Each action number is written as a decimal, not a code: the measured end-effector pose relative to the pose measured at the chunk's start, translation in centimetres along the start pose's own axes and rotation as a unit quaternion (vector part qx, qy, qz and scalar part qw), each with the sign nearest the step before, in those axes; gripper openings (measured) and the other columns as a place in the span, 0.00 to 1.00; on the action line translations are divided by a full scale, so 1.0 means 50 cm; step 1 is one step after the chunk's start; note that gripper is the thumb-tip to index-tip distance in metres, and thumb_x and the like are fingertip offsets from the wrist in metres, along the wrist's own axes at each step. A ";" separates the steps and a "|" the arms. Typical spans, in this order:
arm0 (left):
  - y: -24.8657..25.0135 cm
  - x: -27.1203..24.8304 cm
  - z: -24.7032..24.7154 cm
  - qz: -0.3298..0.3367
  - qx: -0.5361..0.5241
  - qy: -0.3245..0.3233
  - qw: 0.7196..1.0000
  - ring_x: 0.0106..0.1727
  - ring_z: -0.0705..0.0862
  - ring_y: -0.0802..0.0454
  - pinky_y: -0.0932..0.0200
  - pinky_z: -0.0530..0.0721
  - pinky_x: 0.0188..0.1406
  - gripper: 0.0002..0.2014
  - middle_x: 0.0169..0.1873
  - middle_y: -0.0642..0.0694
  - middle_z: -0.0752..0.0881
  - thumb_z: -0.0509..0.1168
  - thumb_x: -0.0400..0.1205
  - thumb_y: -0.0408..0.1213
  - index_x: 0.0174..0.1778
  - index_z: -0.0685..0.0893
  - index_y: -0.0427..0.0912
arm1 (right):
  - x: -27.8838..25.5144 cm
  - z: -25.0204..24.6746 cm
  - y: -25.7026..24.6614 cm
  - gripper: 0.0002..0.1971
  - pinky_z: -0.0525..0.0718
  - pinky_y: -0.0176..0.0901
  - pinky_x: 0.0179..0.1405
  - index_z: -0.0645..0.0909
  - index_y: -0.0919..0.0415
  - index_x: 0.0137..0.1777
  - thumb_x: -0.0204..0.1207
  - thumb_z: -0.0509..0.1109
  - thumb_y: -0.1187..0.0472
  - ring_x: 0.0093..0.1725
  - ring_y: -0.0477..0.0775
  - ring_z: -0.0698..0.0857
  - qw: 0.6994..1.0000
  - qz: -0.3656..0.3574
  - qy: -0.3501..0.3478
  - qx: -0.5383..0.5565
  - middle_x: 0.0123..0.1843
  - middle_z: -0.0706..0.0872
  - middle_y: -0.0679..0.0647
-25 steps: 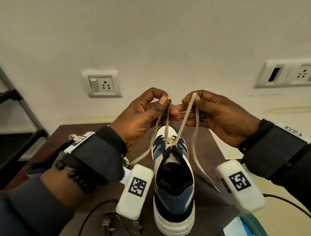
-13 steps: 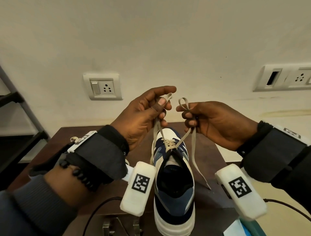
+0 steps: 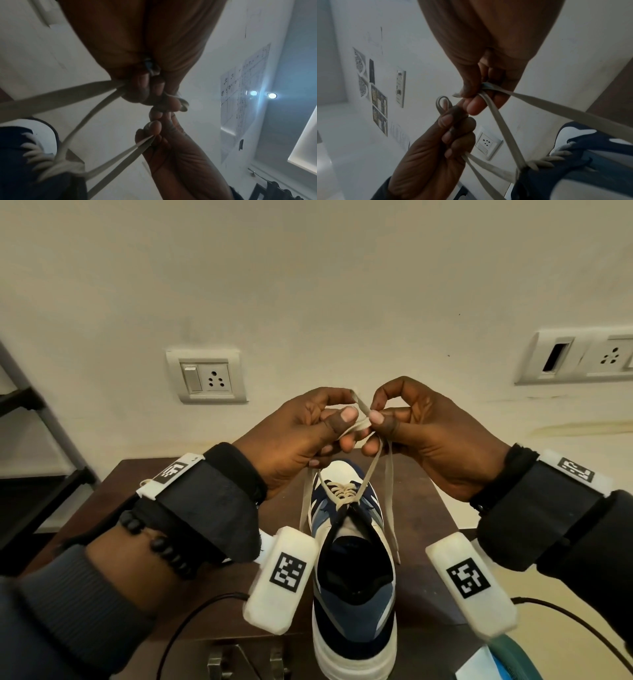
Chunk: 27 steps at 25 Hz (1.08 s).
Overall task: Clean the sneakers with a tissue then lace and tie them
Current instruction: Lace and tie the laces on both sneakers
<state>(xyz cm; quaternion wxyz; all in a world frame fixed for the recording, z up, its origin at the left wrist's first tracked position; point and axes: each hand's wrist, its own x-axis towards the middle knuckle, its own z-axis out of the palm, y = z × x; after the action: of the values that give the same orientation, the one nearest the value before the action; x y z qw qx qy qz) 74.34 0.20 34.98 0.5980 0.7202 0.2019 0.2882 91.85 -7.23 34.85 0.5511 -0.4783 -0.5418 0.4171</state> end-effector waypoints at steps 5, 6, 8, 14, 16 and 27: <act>0.013 -0.001 0.009 0.003 0.052 0.009 0.999 0.22 0.69 0.59 0.68 0.67 0.19 0.08 0.25 0.48 0.79 0.60 0.85 0.39 0.56 0.77 0.41 | -0.004 0.000 -0.009 0.15 0.86 0.46 0.40 0.72 0.67 0.57 0.74 0.69 0.64 0.36 0.61 0.87 0.998 -0.025 -0.014 -0.057 0.43 0.90 0.66; 0.014 -0.001 0.011 0.005 0.054 0.013 0.998 0.21 0.70 0.59 0.69 0.68 0.18 0.09 0.25 0.47 0.79 0.60 0.85 0.39 0.59 0.77 0.41 | -0.004 0.000 -0.009 0.14 0.86 0.47 0.40 0.71 0.67 0.57 0.75 0.69 0.66 0.36 0.62 0.87 0.998 -0.030 -0.016 -0.061 0.43 0.90 0.66; 0.016 0.000 0.015 0.013 0.060 0.015 0.998 0.19 0.71 0.62 0.71 0.69 0.18 0.12 0.26 0.45 0.78 0.59 0.86 0.37 0.65 0.76 0.41 | -0.005 -0.001 -0.010 0.13 0.86 0.48 0.39 0.70 0.67 0.57 0.76 0.69 0.68 0.35 0.62 0.87 0.997 -0.041 -0.014 -0.067 0.42 0.90 0.67; 0.013 0.000 0.014 0.025 0.066 0.028 0.997 0.21 0.69 0.59 0.69 0.69 0.19 0.07 0.26 0.45 0.77 0.59 0.86 0.39 0.58 0.78 0.44 | -0.008 0.007 -0.010 0.10 0.85 0.47 0.35 0.69 0.64 0.50 0.77 0.70 0.67 0.31 0.65 0.87 0.992 -0.061 -0.005 -0.108 0.40 0.91 0.65; 0.013 0.003 0.015 0.020 0.066 0.043 0.997 0.22 0.68 0.58 0.67 0.67 0.19 0.06 0.26 0.46 0.77 0.58 0.86 0.40 0.52 0.76 0.42 | -0.007 0.008 -0.010 0.10 0.85 0.48 0.36 0.70 0.65 0.51 0.77 0.70 0.67 0.32 0.64 0.87 0.992 -0.071 -0.005 -0.103 0.41 0.90 0.65; 0.023 0.015 0.028 -0.016 0.072 0.076 0.994 0.23 0.68 0.62 0.67 0.67 0.20 0.11 0.28 0.48 0.76 0.53 0.88 0.45 0.53 0.73 0.41 | -0.004 0.017 -0.005 0.06 0.85 0.48 0.36 0.76 0.65 0.53 0.80 0.66 0.63 0.31 0.63 0.86 0.986 -0.116 0.014 -0.117 0.41 0.87 0.66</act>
<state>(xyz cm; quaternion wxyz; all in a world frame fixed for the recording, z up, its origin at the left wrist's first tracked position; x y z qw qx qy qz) 75.75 -0.59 36.05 0.5321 0.7342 0.2783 0.3168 90.95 -7.44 35.04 0.5433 -0.4791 -0.6309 0.2780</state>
